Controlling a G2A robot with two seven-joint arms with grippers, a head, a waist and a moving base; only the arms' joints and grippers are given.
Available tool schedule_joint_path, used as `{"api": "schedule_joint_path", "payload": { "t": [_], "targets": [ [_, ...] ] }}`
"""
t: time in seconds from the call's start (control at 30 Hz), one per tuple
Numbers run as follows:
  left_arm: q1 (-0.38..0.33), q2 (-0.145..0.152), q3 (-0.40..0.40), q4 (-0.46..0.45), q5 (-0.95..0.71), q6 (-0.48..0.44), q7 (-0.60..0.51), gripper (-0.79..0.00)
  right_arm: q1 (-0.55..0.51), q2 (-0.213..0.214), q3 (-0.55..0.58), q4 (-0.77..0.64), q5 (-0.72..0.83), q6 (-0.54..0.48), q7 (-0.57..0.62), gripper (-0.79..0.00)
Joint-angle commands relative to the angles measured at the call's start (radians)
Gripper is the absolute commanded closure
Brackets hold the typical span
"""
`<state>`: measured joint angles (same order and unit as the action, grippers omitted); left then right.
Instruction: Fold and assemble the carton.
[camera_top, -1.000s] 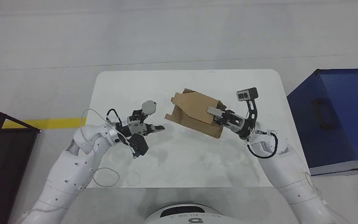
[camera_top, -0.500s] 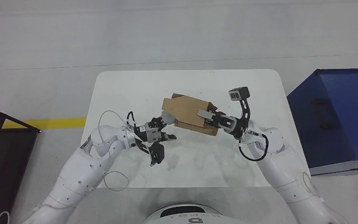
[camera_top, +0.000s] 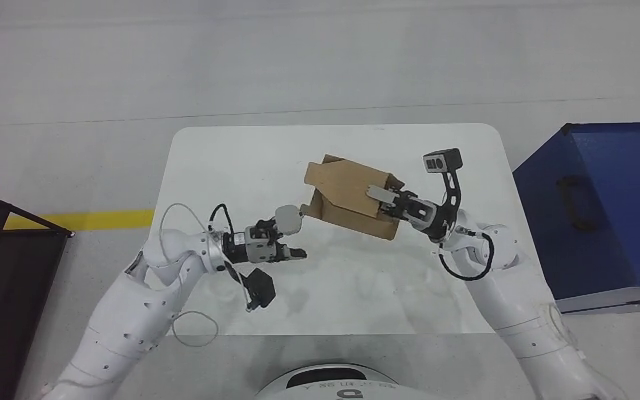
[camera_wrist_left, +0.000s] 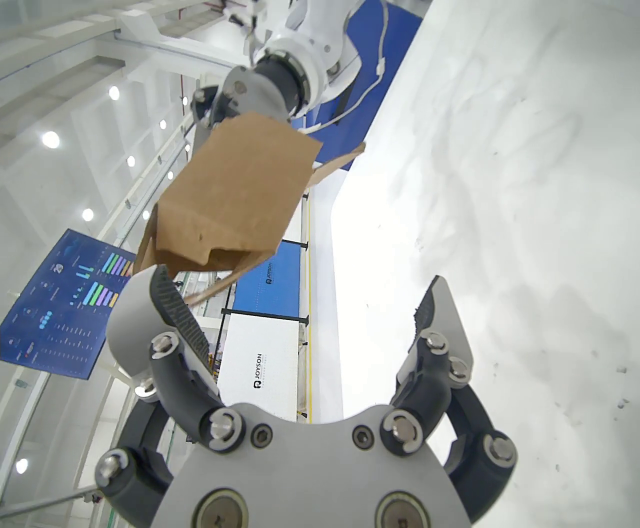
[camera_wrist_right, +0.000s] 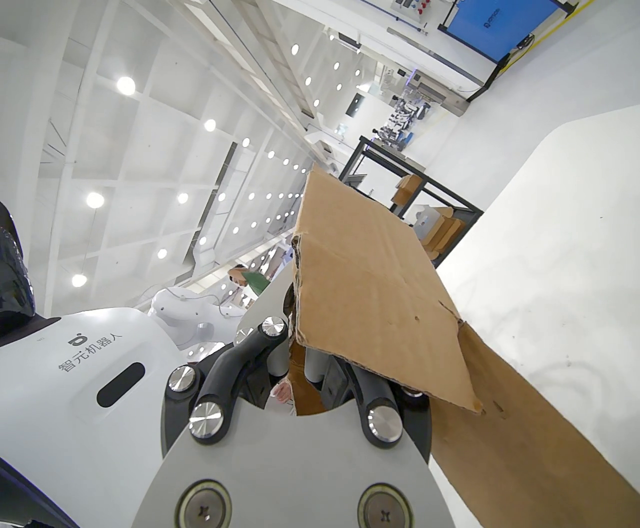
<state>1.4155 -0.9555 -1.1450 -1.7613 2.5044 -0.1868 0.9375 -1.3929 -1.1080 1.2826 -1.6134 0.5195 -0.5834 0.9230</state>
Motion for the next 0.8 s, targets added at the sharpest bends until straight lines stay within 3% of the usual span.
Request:
{"api": "schedule_joint_path", "payload": {
  "t": [0.0,0.17,0.4,0.77],
  "targets": [
    [0.008,0.001,0.018,-0.031,0.051,-0.006,-0.026,-0.785,0.001,0.000,-0.004,0.001,-0.011,0.002,-0.002,0.000],
    [-0.009,-0.010,0.042,-0.045,0.009,-0.057,-0.161,-0.785,-0.005,0.000,-0.010,-0.011,-0.010,-0.003,0.007,0.000],
    [-0.051,-0.021,0.056,-0.029,-0.078,-0.080,-0.209,-0.785,-0.013,0.004,0.001,-0.010,0.122,0.002,0.108,0.000],
    [-0.110,-0.020,0.093,0.005,-0.034,-0.115,-0.131,-0.785,-0.004,0.007,0.000,0.018,0.164,0.014,0.188,0.000]
  ]
}}
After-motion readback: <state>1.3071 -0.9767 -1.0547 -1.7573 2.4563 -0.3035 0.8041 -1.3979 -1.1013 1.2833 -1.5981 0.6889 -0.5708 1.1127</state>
